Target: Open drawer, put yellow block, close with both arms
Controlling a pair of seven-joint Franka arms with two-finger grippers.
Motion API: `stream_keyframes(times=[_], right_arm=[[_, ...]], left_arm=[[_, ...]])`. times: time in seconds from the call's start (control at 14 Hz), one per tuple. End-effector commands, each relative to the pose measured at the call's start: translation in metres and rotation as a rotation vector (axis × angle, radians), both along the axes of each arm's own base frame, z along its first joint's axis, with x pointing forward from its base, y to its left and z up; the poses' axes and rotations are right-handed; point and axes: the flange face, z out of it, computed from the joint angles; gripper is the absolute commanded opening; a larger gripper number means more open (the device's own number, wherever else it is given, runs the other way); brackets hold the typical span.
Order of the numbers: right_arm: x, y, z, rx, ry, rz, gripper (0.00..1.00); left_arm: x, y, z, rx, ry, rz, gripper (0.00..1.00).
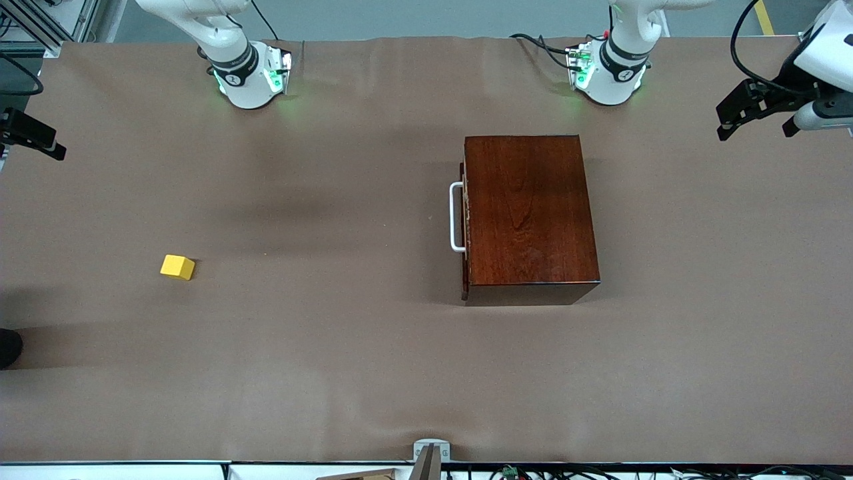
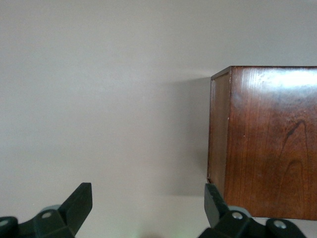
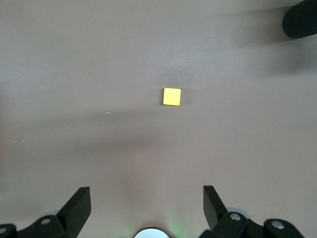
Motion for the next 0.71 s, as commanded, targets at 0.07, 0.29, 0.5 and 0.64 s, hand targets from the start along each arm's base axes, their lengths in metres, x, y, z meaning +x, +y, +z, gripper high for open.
stream_keyframes(times=[0.07,0.29,0.5,0.64], right_arm=[[-0.0061,-0.0001,0.0047,0.012,-0.008,0.010,1.00],[-0.0060,-0.0009,0.0048,0.012,-0.010,0.009,1.00],[-0.0062,-0.0013,0.0047,0.015,-0.008,0.008,1.00],[-0.0060,-0.0006,0.0048,0.021,-0.011,0.008,1.00]], left_arm=[[-0.0023,0.0003,0.0061,-0.021,0.032,-0.017,1.00],[-0.0050,-0.0003,0.0115,-0.027,0.042,-0.019,1.00],[-0.0034,-0.0009,0.0085,-0.032,0.049,-0.024,1.00],[0.0003,-0.0067,0.0016,-0.028,0.064,-0.037,1.00]])
